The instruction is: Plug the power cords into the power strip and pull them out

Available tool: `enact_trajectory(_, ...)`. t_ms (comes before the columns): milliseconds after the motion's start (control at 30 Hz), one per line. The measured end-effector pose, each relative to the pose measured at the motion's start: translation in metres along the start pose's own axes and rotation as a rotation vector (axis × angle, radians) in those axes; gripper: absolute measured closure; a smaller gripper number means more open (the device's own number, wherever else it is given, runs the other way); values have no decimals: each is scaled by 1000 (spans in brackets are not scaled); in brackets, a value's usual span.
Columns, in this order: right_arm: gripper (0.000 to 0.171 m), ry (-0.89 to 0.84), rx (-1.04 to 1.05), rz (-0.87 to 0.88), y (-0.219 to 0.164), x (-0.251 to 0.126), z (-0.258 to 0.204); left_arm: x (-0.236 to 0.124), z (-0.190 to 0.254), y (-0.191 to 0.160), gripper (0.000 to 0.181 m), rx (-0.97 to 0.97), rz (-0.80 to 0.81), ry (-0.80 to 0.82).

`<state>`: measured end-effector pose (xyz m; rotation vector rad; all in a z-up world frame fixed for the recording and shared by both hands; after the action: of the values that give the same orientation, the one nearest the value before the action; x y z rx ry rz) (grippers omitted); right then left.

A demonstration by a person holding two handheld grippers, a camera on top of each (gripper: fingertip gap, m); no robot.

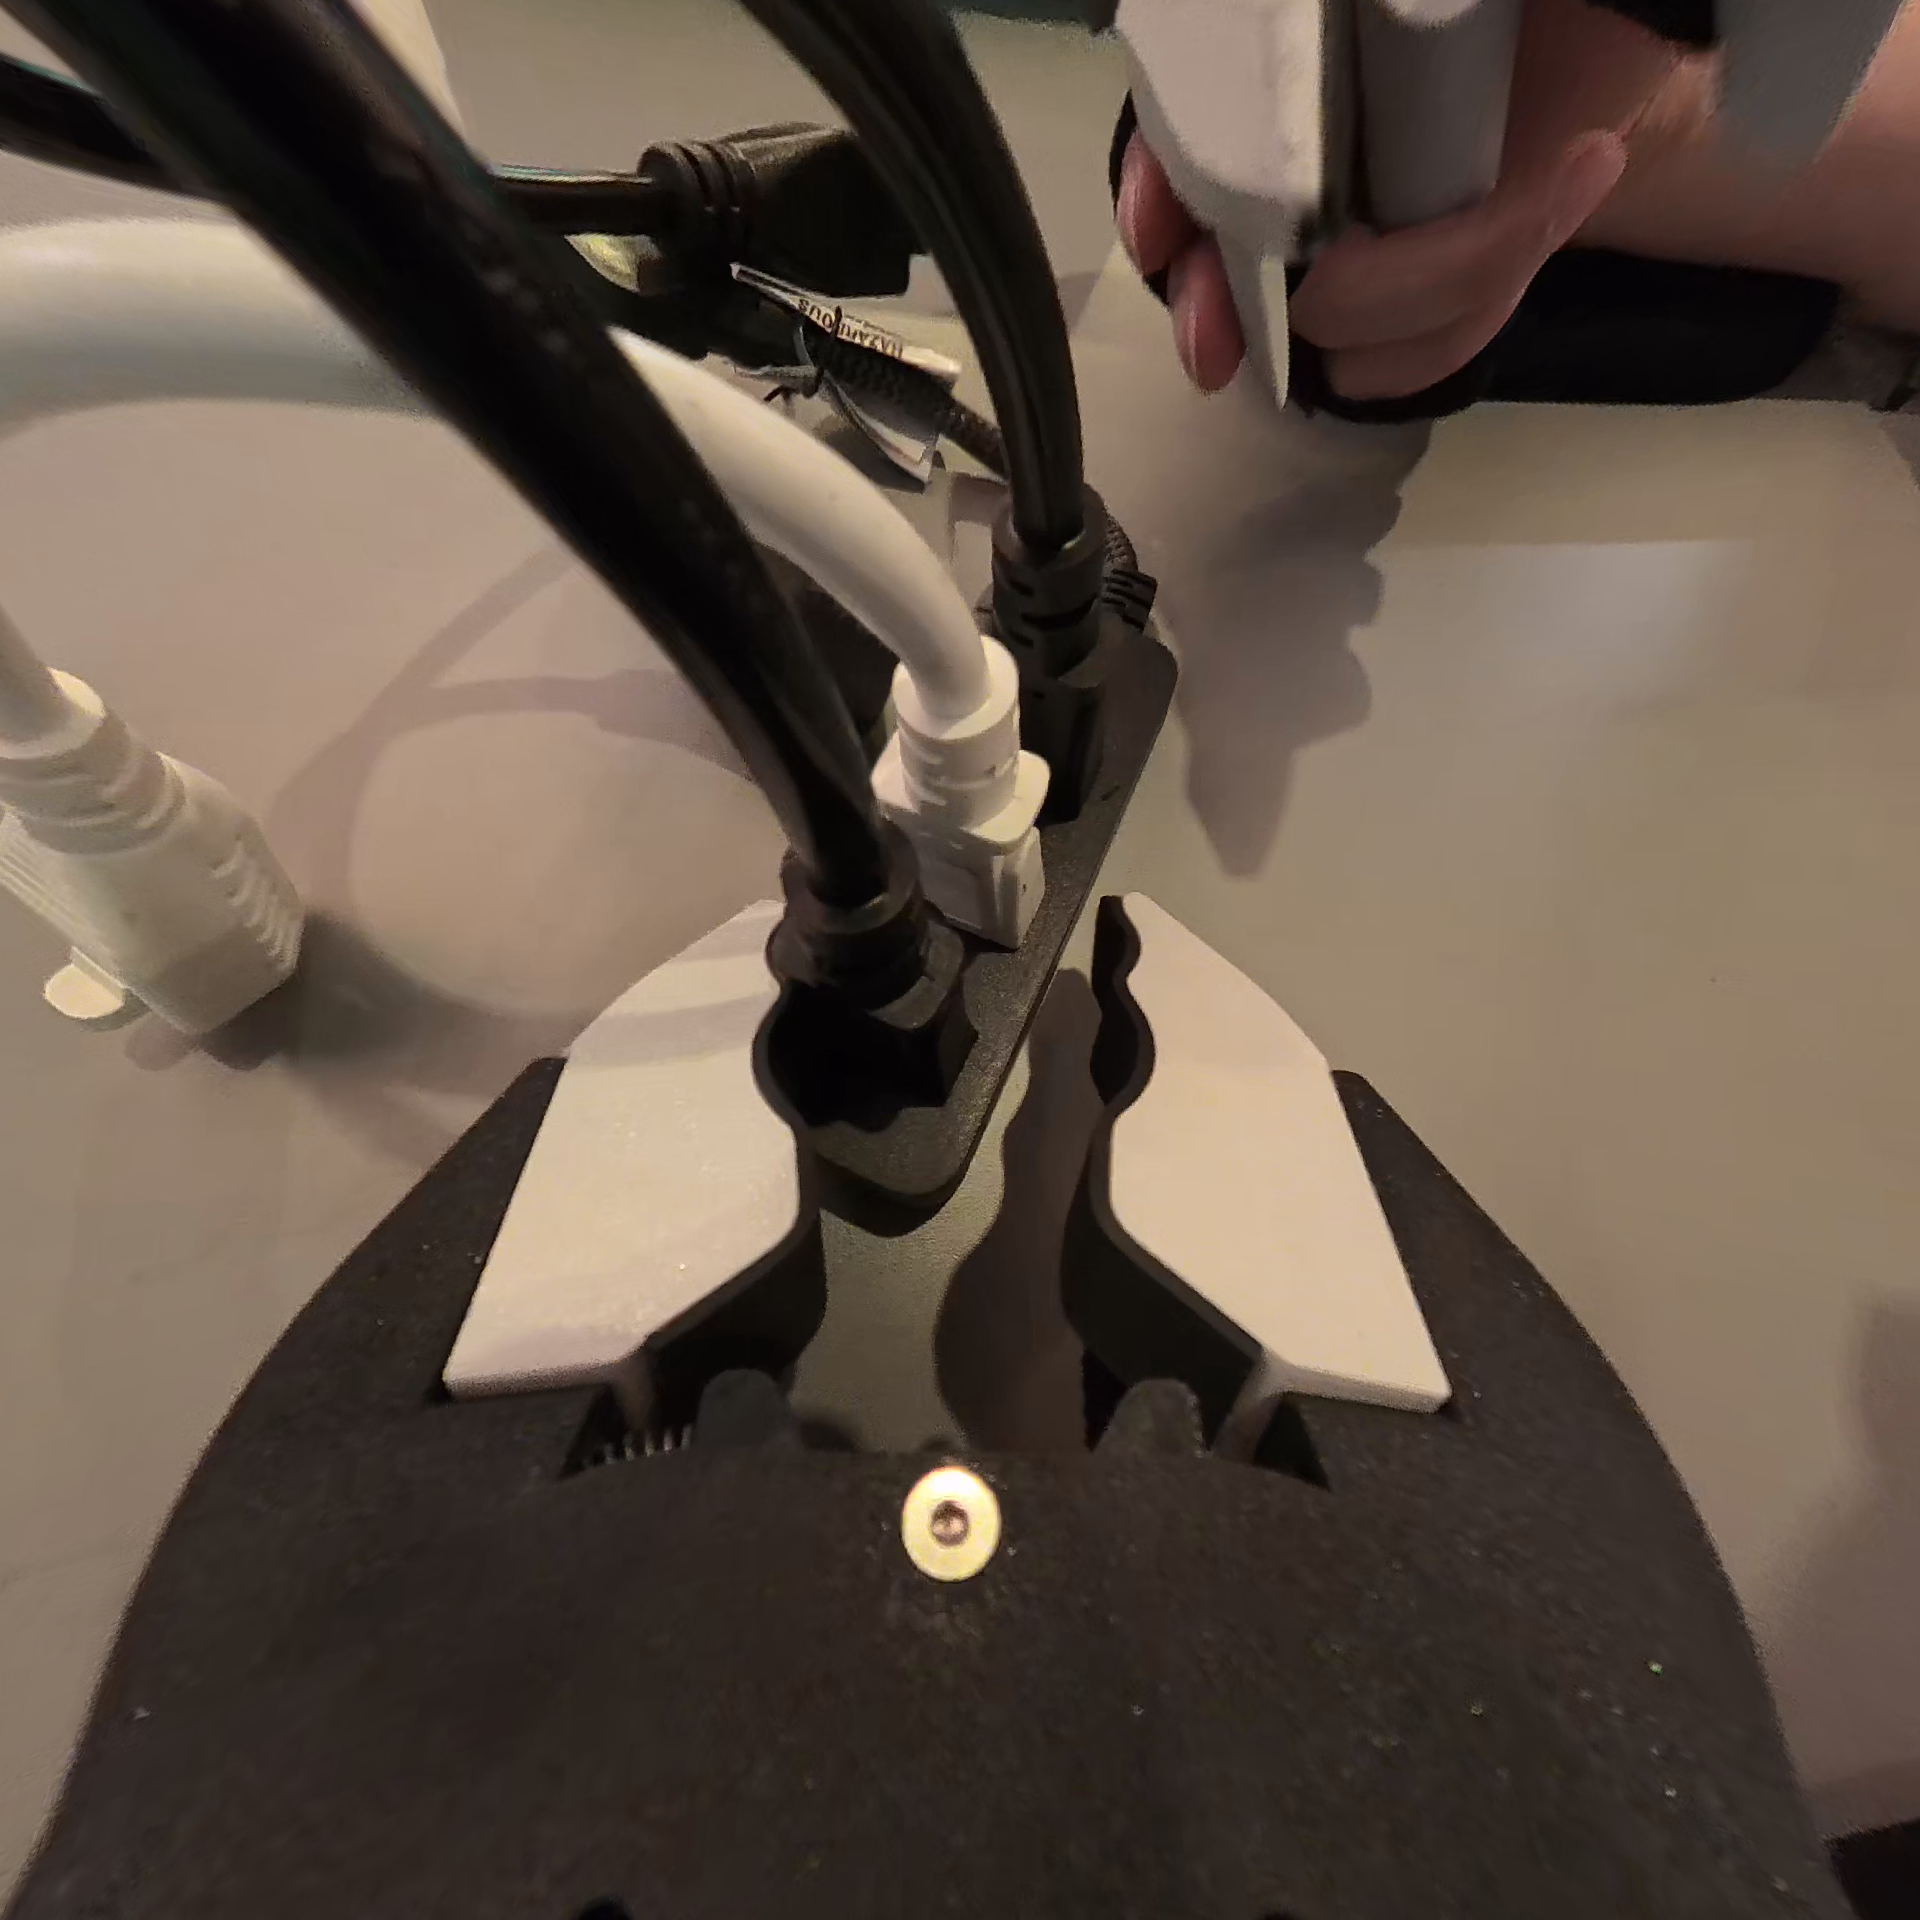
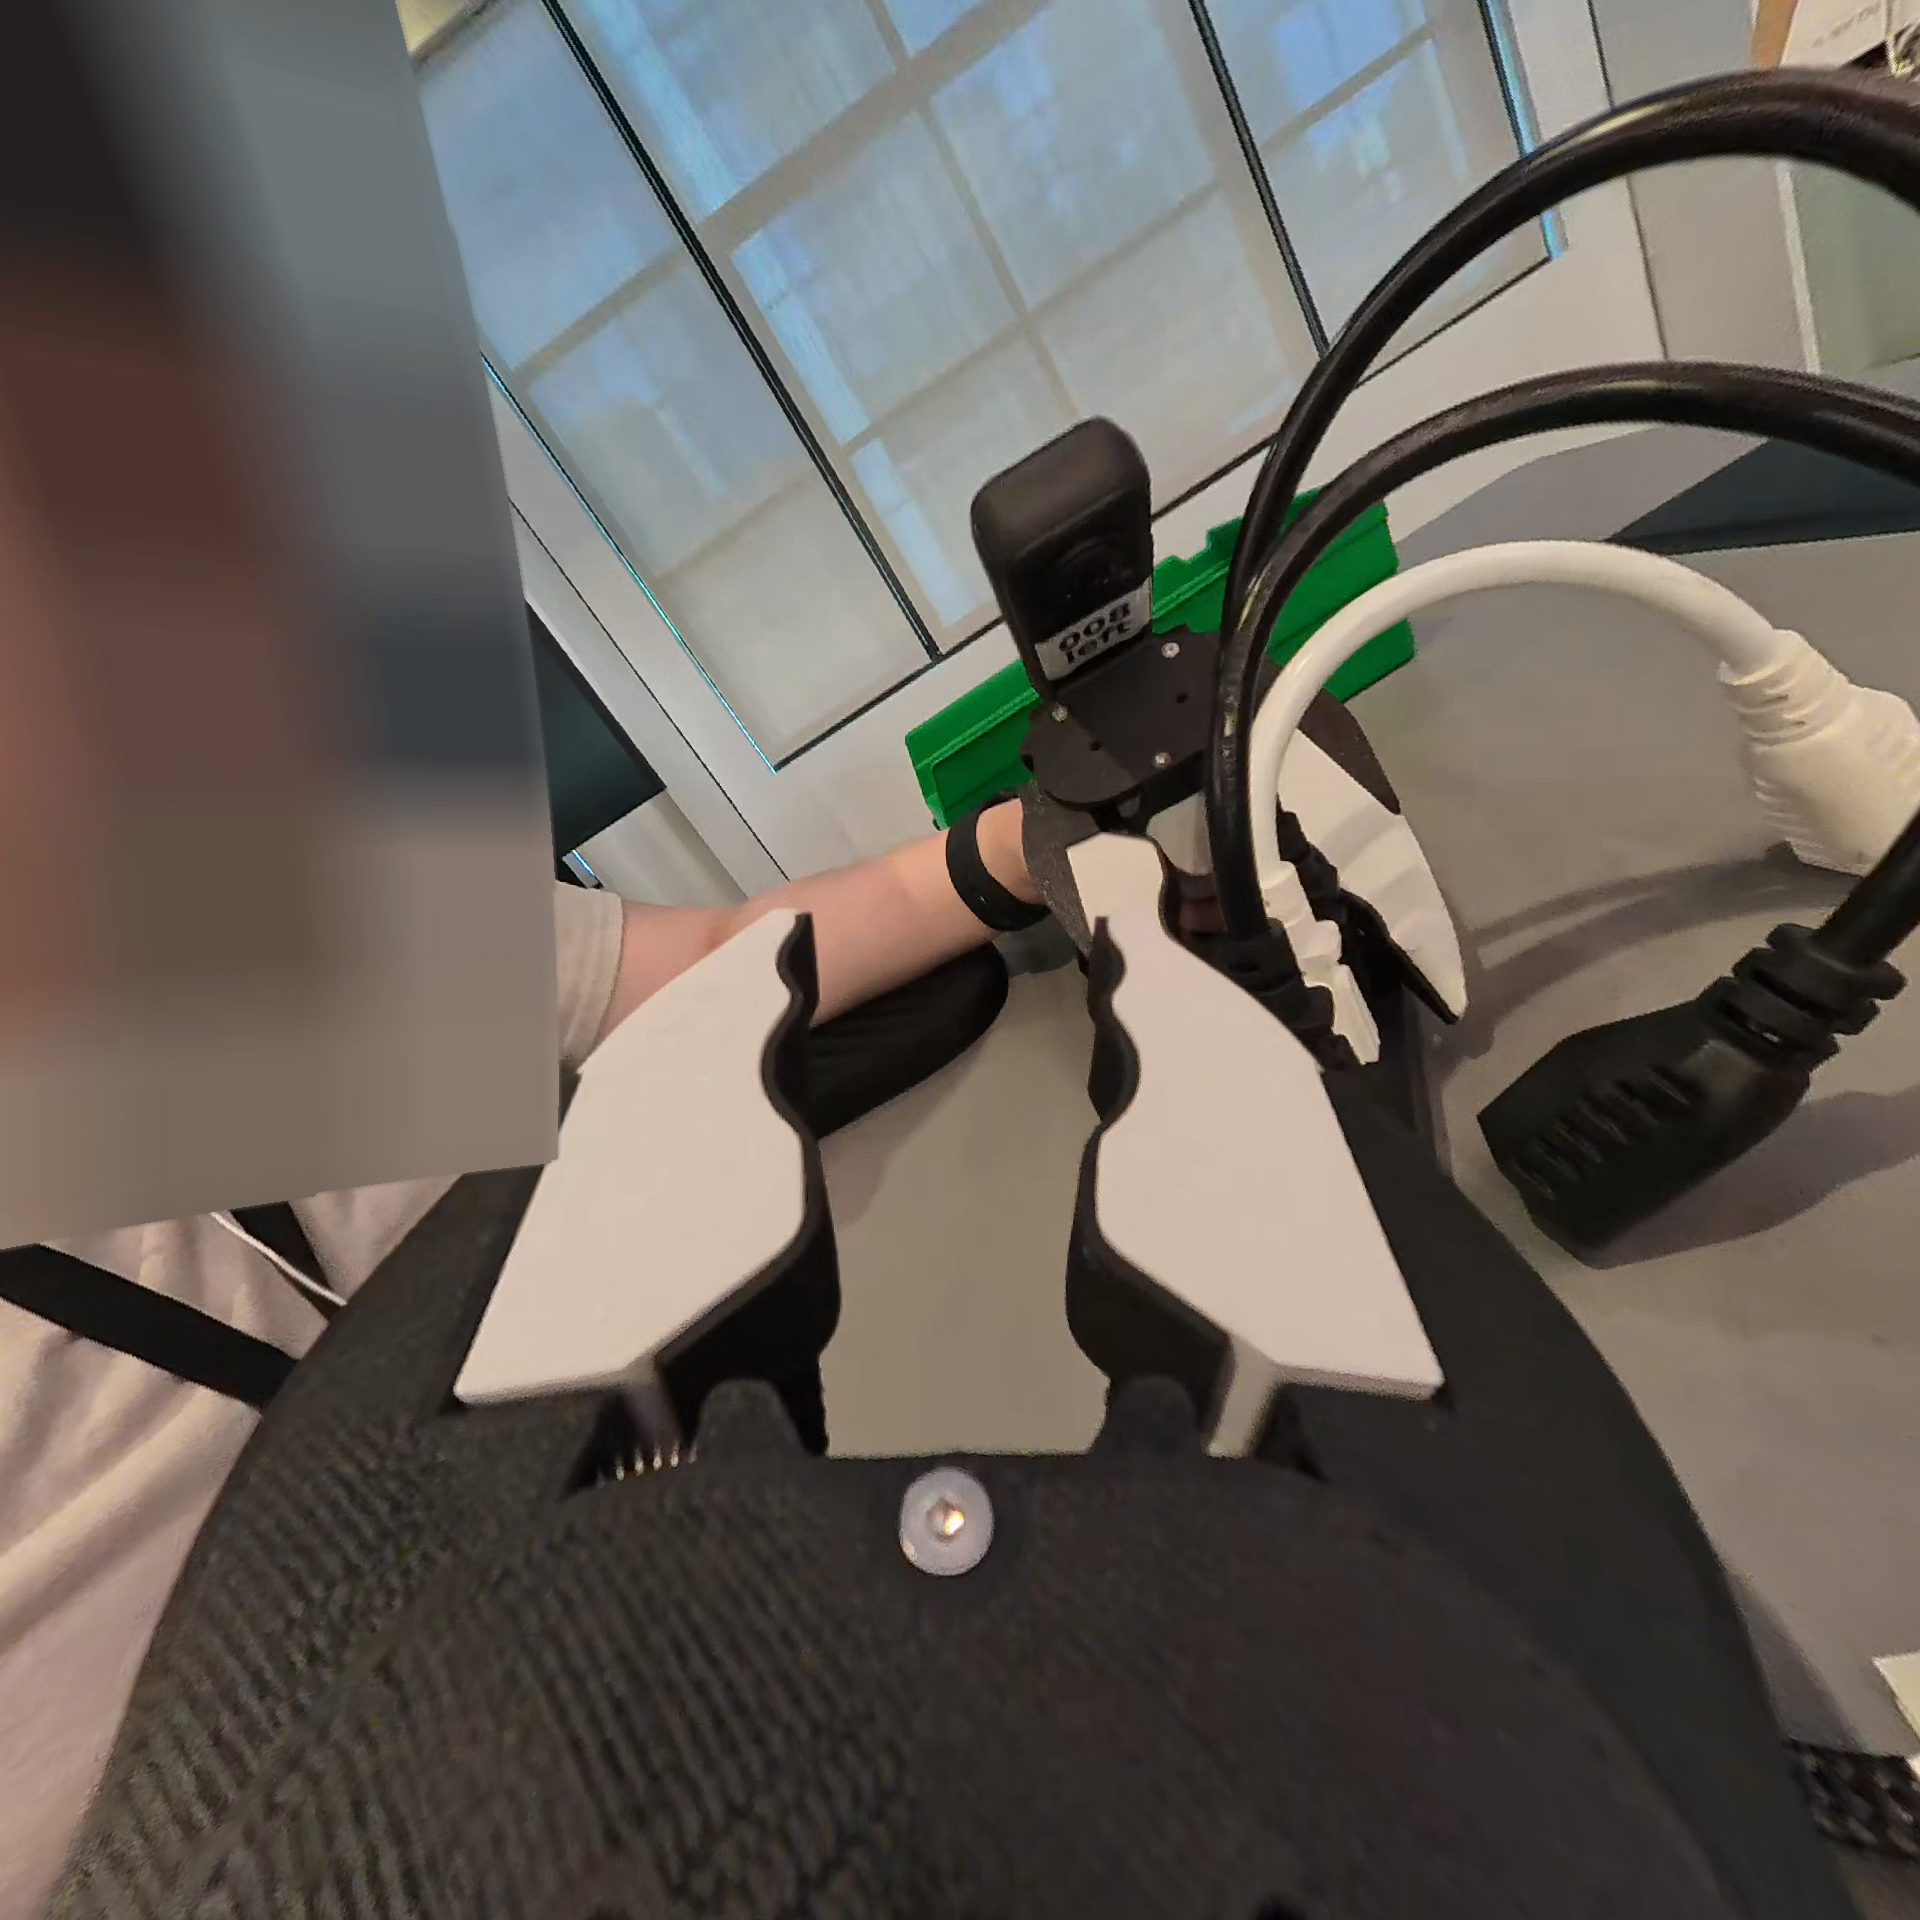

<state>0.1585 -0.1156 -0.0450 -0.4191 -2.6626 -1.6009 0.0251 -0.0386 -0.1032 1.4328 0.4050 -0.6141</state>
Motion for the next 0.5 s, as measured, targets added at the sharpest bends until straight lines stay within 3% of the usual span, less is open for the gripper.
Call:
enact_trajectory(267,124,-56,-30,-86,-12,5,7,-28,-3,8,124,-200,201,-93)
enact_trajectory(500,124,-64,-82,-122,-12,3,4,-68,-8,31,128,-415,570,-310)
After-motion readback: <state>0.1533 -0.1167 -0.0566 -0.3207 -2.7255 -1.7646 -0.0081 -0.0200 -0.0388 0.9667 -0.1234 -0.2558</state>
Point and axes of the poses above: each gripper's, where its closed fingertips meet, x out along the fingers, y out of its top, z = x × y across the jaws, the point moved 6 cm from there along -x, back along the fingers, and after that the axes turned 3 degrees about -x, right-handed, at the moved point
